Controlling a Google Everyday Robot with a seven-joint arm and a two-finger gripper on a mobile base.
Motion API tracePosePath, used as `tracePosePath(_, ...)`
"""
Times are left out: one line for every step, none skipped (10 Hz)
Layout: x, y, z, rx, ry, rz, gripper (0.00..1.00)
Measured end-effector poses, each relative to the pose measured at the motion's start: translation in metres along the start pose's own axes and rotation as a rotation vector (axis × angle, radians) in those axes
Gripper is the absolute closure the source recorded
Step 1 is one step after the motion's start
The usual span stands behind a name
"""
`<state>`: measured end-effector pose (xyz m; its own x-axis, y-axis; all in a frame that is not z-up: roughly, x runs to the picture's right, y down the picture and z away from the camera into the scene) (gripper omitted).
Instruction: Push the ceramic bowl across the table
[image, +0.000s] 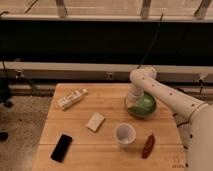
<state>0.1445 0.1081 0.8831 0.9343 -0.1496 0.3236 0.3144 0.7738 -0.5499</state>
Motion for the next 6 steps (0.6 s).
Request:
tracePosePath(-0.006,-0.001,0.002,-0.002,-0.004,-0.011,0.82)
tracePosePath(-0.014,-0.003,0.006,-0.007,-0.008,-0.024,0.82)
tracePosePath(-0.024,-0.004,0.011,-0.014,-0.014,-0.04,0.82)
tracePosePath(-0.028,-0.004,0.013,-0.017,-0.018,-0.048,0.82)
tracePosePath(-0.031,-0.004,0.015,-0.02,-0.021,-0.054,0.82)
tracePosePath(-0.037,-0.005,0.016,-0.021,-0.025,-0.068,0.82)
